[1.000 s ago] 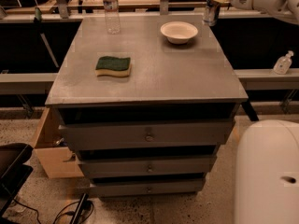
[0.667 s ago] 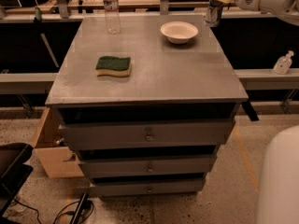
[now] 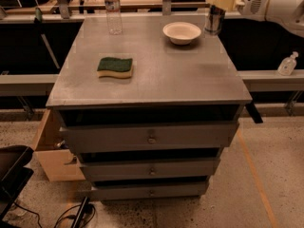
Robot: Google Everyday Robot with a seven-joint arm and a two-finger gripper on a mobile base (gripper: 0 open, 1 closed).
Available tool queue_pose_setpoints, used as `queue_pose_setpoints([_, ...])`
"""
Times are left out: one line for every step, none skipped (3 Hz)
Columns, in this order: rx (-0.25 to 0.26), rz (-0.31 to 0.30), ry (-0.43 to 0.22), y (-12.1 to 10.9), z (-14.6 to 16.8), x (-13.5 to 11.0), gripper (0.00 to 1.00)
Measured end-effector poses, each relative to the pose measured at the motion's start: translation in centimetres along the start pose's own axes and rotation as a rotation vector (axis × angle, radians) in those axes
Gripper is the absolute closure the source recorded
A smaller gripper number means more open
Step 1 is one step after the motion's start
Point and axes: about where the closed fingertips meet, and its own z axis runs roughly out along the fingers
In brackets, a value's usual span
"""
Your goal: Pick redbull can from paper bowl and place on counter
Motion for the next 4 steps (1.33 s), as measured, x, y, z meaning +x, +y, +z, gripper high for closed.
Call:
queue_pose_setpoints([-0.015,0.011,0.075,2.9,1.6,5.1,1.00])
queue_pose_setpoints([-0.030,0.031,0.135,4.5,3.1,9.4,1.00])
queue_pose_setpoints([-0.045,0.045,0.144,5.3,4.4,12.7,1.00])
queue_pose_setpoints([-0.044,0.053,0.136,5.2,4.6,13.4,1.00])
